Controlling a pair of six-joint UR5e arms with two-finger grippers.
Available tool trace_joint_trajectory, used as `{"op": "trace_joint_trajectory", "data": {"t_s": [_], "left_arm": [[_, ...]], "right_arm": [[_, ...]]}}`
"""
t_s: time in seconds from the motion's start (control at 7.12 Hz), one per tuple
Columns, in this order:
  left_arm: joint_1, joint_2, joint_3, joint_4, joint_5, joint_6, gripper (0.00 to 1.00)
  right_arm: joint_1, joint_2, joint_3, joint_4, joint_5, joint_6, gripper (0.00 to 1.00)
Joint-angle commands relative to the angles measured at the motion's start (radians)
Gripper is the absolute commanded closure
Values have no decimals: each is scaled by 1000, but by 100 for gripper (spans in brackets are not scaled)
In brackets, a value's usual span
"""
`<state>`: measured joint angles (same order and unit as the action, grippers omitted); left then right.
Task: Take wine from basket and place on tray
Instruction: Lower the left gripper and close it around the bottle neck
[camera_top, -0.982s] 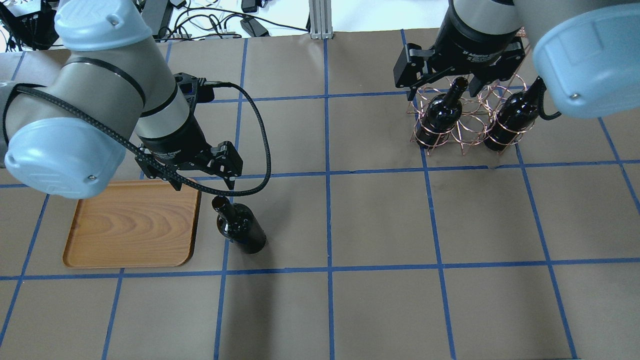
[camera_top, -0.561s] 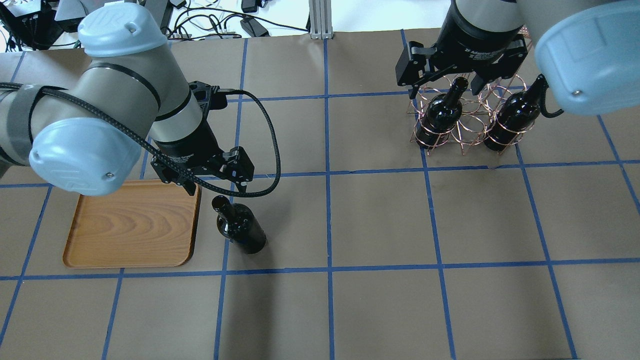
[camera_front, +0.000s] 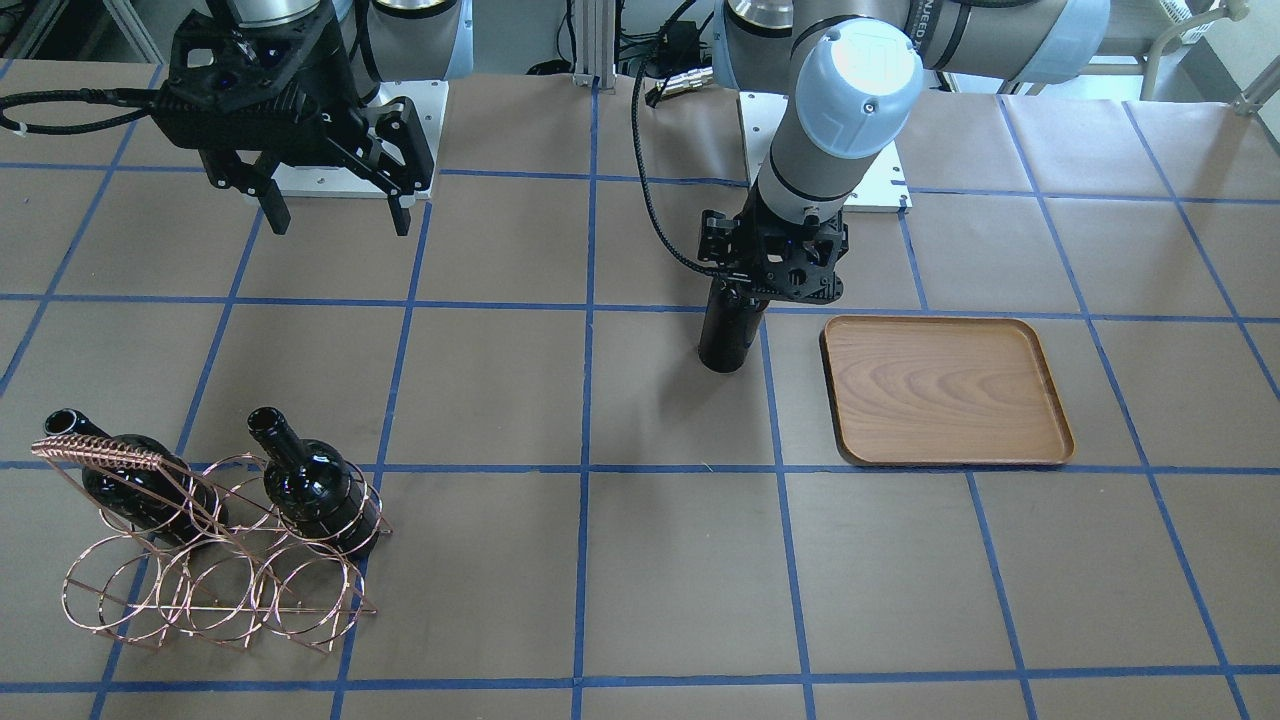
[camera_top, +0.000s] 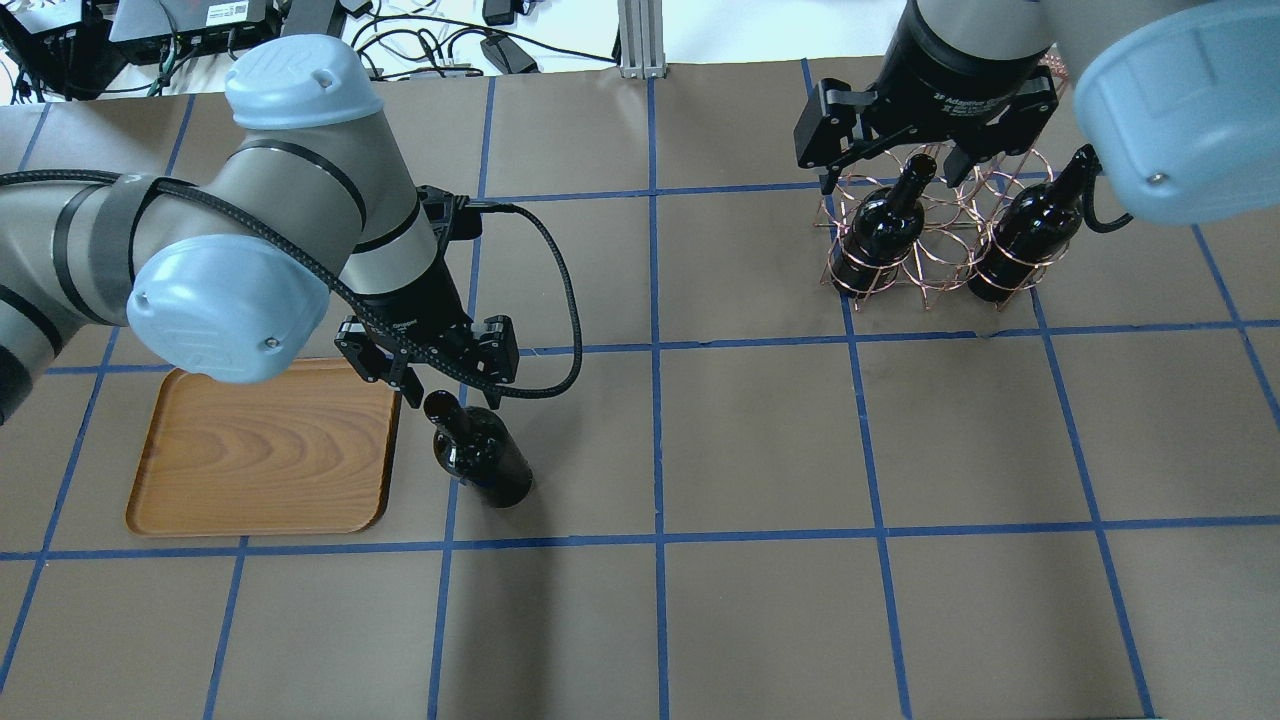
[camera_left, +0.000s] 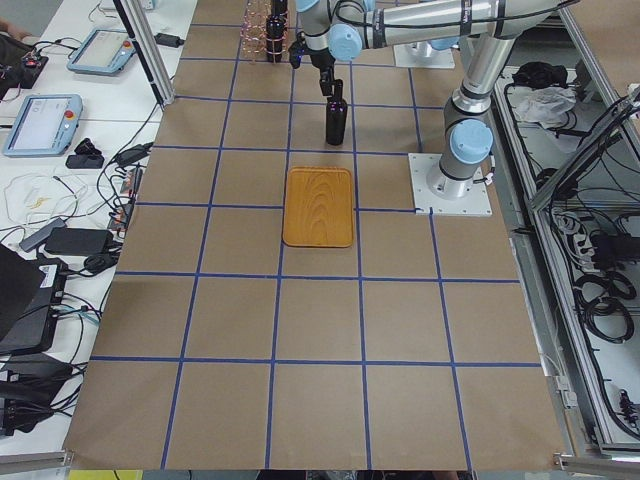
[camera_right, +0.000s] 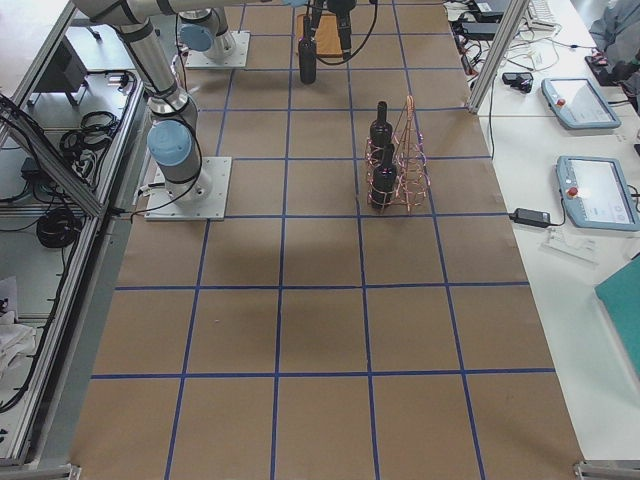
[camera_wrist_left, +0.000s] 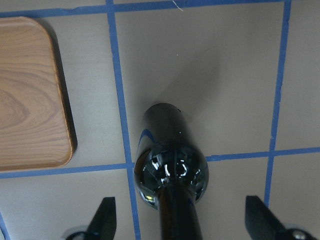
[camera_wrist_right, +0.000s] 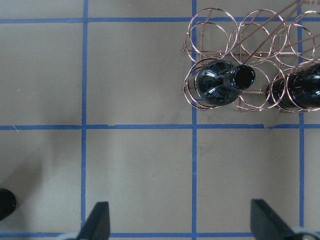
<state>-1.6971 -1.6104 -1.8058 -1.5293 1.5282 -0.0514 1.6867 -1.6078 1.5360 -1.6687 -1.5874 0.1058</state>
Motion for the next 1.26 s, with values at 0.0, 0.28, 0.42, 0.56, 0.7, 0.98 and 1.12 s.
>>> {"op": "trace_joint_trajectory", "data": {"t_s": [0.0,0.28,0.42,0.56,0.7,0.98,1.12], "left_arm": [[4,6,13,0,6,4,25],[7,9,14,0,6,16,25],[7,10,14,0,6,16,25],[7,10,16,3,4,15,26],[8,0,16,3,3,16,31],[10,6,17,1,0,13,44],[8,10,19,-6,4,13,55]], "right_arm": [[-13,0,-2,-3,1,-5,0],[-96,-3,-14,23,12,-18,0],[-91,-12,-10,35,12,-8,0],[-91,-11,-10,37,13,-6,0],[-90,-12,-10,40,3,-8,0],[-90,-12,-19,91,15,-15,0],[-88,-7,-33,93,14,-5,0]]}}
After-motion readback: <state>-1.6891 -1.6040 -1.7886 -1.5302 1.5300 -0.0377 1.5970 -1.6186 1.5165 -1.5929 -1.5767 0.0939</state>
